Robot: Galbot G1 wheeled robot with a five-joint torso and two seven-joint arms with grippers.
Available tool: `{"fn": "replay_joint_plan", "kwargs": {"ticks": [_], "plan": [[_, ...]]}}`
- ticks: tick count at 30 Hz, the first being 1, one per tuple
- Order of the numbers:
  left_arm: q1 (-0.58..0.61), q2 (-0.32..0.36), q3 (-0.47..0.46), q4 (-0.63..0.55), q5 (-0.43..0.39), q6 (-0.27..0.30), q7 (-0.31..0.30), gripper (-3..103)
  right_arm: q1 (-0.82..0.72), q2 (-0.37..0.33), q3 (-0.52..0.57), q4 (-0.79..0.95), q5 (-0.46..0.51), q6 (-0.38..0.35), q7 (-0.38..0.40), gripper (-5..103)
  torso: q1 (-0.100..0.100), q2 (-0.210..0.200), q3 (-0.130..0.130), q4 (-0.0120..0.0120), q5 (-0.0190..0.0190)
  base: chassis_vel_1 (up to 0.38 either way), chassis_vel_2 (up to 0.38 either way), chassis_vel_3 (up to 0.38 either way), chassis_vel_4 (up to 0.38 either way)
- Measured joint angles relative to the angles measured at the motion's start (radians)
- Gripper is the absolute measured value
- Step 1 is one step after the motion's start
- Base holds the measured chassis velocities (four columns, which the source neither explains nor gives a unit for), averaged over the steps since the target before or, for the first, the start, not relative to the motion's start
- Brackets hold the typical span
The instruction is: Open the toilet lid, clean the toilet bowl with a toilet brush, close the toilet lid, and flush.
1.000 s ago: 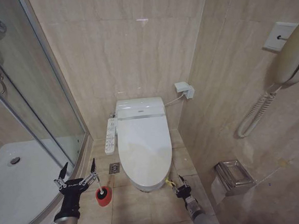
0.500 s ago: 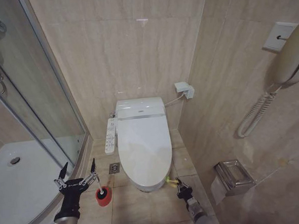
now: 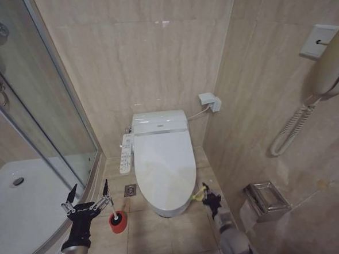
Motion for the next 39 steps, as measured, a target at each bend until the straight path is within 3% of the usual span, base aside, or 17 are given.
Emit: {"fn": "replay_joint_plan", "kwargs": {"ticks": [11,26,39], "plan": [[0.000,0.000,0.000,0.000,0.000,0.000,0.000,100,0.031,-0.006,0.099,0.182,0.104,-0.071,0.018,1,0.000,0.000,0.000,0.0001,-0.0005,0.000,0.000,0.000,0.000],[0.000,0.000,0.000,0.000,0.000,0.000,0.000,100,0.162,0.024,0.153,0.208,0.182,-0.157,0.037,1,0.000,0.000,0.000,-0.0001,-0.0006,0.000,0.000,0.000,0.000],[0.000,0.000,0.000,0.000,0.000,0.000,0.000,100,0.231,0.046,0.171,0.175,0.148,-0.132,0.018,2,0.000,0.000,0.000,-0.0003,-0.0005,0.000,0.000,0.000,0.000]]}}
